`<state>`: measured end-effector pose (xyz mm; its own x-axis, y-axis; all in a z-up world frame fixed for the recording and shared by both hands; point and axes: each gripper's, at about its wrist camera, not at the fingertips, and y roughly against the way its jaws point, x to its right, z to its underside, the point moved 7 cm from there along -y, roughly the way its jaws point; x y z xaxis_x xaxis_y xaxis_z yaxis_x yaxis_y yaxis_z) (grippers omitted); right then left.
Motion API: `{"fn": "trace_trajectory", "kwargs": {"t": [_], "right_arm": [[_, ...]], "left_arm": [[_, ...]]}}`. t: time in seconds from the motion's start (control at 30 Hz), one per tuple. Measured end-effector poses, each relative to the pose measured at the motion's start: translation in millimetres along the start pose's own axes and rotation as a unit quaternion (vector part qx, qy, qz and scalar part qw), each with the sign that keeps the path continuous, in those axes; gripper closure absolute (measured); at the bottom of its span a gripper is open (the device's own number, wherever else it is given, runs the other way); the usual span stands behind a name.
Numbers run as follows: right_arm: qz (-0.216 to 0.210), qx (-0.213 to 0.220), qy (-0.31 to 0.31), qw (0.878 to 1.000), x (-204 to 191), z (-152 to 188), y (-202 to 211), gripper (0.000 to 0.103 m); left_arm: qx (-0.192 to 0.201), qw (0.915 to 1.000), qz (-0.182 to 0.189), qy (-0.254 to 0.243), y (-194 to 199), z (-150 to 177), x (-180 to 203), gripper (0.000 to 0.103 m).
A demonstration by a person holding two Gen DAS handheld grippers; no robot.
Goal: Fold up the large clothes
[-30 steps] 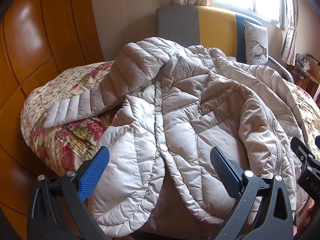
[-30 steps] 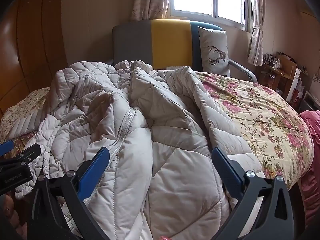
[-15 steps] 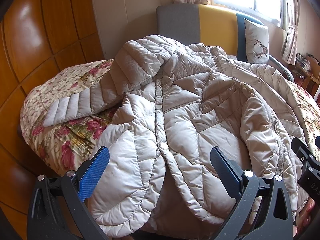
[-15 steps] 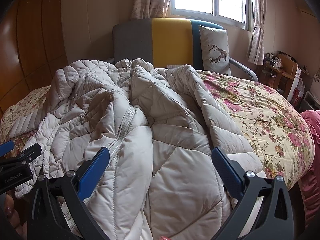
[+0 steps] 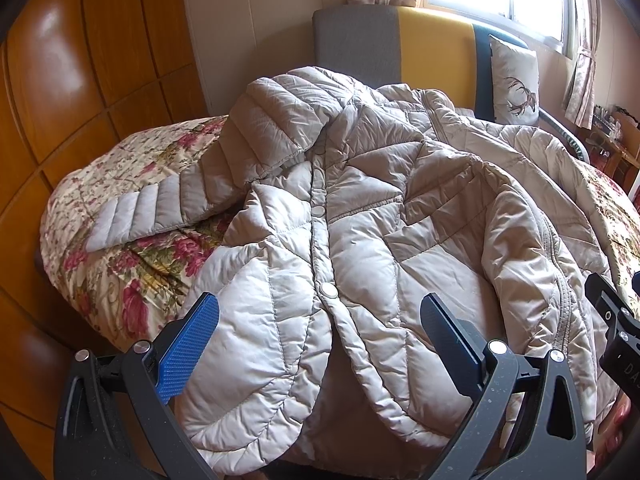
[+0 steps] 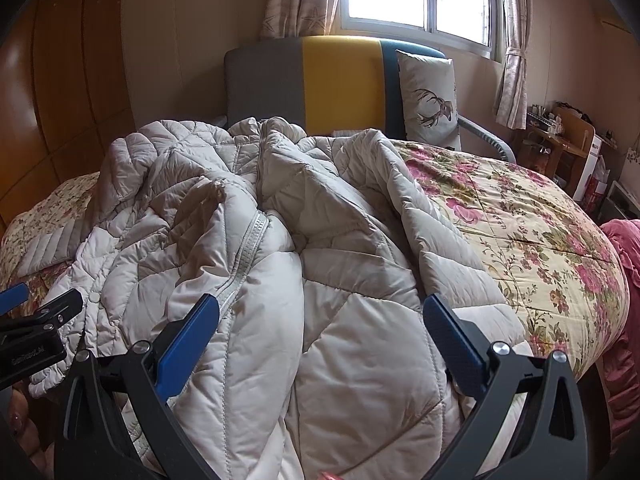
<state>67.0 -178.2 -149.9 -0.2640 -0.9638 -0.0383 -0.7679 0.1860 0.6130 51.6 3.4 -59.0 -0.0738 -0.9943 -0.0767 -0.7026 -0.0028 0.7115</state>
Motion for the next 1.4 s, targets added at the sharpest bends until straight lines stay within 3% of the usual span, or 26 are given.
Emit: {"fn": "trace_trajectory", "kwargs": {"t": [1.1,1.4], "right_arm": [[-0.006,-0.001,0.006,1.0,-1.3,0.4,-0.5,0.002],[0.053,-0.005,0.024,0.998,33.5,-1.9,-6.1,0.002]], "left_arm": [[-0.016,0.9999,0.004,0.0,-8.1,5.5,0.0,0.003],[-0.047,0.9987,0.018,0.003,-23.6,6.4,-5.9,0.003]]}}
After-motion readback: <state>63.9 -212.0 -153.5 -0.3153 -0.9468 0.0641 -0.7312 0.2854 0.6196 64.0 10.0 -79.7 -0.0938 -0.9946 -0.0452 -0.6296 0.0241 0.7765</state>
